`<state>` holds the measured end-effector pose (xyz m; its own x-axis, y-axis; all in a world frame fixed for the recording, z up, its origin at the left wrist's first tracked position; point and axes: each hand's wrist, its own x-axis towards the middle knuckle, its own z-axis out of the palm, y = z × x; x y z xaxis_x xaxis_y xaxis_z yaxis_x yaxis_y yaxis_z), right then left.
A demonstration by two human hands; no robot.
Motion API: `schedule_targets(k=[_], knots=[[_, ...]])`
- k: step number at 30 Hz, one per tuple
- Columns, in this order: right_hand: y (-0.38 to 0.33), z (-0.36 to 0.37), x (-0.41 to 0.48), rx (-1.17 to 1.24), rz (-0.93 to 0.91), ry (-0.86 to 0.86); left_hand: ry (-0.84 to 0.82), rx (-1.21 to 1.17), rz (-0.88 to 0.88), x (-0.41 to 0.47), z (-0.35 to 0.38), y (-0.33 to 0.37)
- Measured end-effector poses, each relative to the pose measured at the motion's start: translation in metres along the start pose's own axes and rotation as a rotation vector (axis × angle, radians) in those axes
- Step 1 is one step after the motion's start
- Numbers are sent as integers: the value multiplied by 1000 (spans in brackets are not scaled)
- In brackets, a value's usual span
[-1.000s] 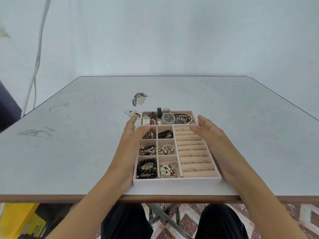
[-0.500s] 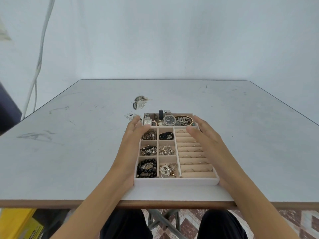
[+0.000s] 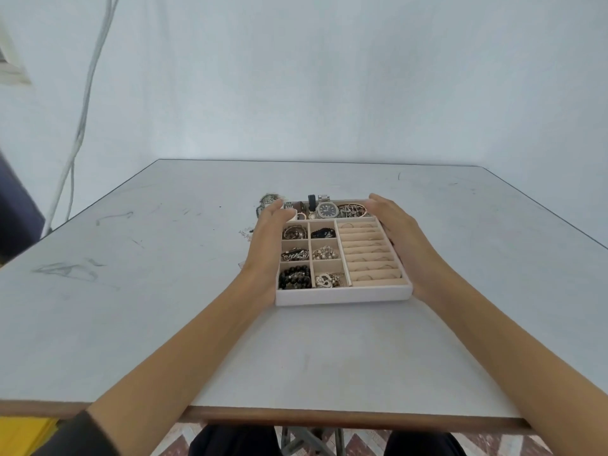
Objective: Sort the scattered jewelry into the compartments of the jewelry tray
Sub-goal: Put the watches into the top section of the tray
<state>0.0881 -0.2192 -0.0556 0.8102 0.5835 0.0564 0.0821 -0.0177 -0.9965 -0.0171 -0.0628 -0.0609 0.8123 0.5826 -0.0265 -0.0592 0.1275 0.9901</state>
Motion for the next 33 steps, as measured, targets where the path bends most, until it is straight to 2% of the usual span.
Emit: schedule_targets(k=[9, 16, 33], knots=[[-9, -7, 65, -4, -78, 73, -26, 38, 85, 66, 14, 15], [6, -16, 107, 28, -90, 59, -41, 59, 97, 107, 23, 12], [26, -16, 134, 6, -81, 57, -32, 46, 71, 125, 19, -3]])
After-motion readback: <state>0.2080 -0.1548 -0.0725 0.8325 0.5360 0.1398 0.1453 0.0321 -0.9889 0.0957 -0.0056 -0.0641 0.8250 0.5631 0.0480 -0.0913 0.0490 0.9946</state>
